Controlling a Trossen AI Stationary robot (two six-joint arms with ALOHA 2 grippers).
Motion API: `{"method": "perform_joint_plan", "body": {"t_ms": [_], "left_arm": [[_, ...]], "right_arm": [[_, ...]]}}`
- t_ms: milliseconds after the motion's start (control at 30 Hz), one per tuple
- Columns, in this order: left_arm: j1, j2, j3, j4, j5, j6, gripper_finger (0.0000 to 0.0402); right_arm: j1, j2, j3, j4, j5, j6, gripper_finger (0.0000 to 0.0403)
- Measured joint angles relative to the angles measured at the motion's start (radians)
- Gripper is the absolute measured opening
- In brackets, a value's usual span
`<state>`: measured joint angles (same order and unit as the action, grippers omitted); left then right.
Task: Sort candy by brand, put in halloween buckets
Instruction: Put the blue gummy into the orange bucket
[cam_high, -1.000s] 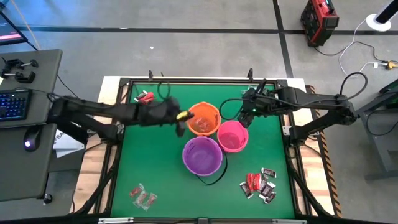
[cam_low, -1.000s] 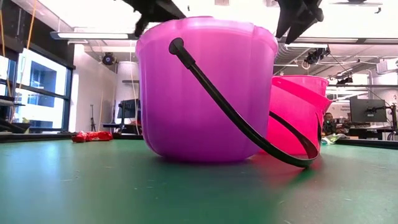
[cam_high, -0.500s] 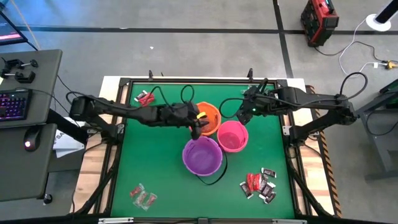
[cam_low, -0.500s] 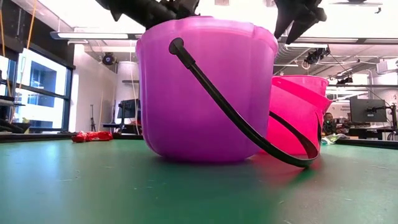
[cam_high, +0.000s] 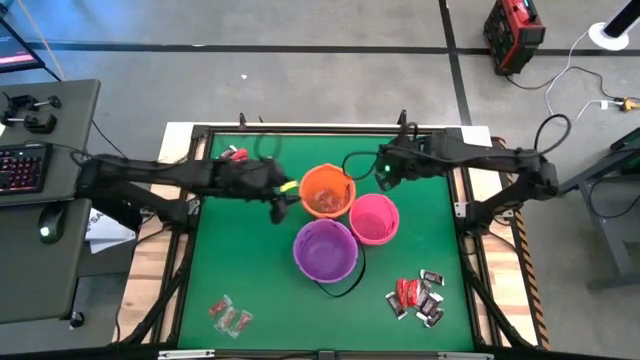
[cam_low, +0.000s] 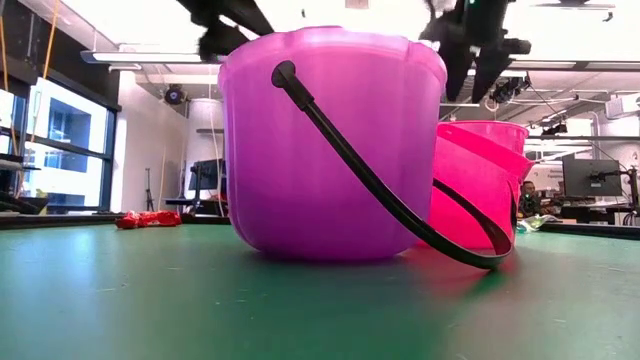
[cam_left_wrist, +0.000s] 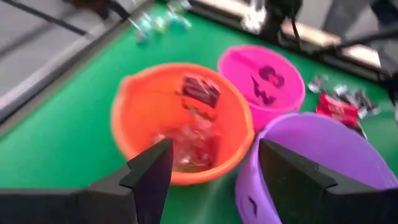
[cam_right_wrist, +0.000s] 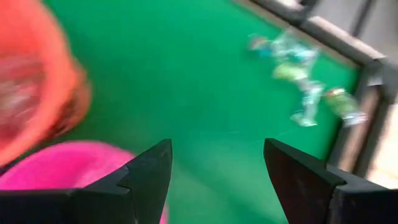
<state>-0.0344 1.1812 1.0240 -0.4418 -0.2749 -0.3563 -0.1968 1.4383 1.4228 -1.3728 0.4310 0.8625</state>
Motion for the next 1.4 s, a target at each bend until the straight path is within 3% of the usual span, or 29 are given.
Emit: {"method": "perform_joint_plan", "body": {"t_ms": [67, 133, 300, 500, 800, 1100, 1233, 1400], "left_arm": [[-0.024, -0.079, -0.053, 0.000, -0.071, -0.021, 0.0225], [-0.037, -0.144, -0.109, -0.006, -0.103, -0.047, 0.0225], [-0.045, -0.261, -0.237, -0.005, -0.098, -0.097, 0.0225], [-0.041, -0.288, -0.324, 0.007, -0.096, -0.114, 0.0225], [0.016, -0.243, -0.333, 0.111, -0.105, -0.136, 0.0224], [0.076, -0.220, -0.333, 0.155, -0.107, -0.193, 0.0224], [0.091, -0.220, -0.333, 0.158, -0.115, -0.192, 0.0224], [0.101, -0.228, -0.333, 0.155, -0.086, -0.194, 0.0224]], "right_arm": [[-0.075, -0.013, -0.030, 0.031, 0.031, -0.010, 0.0248], [-0.163, -0.042, -0.086, 0.082, -0.003, -0.031, 0.0248], [-0.378, -0.091, -0.299, 0.198, -0.126, -0.021, 0.0248], [-0.572, -0.062, -0.474, 0.407, -0.246, -0.049, 0.0248], [-0.760, 0.144, -0.460, 0.500, -0.226, -0.293, 0.0248], [-0.793, 0.288, -0.412, 0.477, -0.222, -0.480, 0.0242], [-0.789, 0.291, -0.412, 0.480, -0.222, -0.505, 0.0186], [-0.790, 0.291, -0.412, 0.472, -0.208, -0.500, 0.0045]]}}
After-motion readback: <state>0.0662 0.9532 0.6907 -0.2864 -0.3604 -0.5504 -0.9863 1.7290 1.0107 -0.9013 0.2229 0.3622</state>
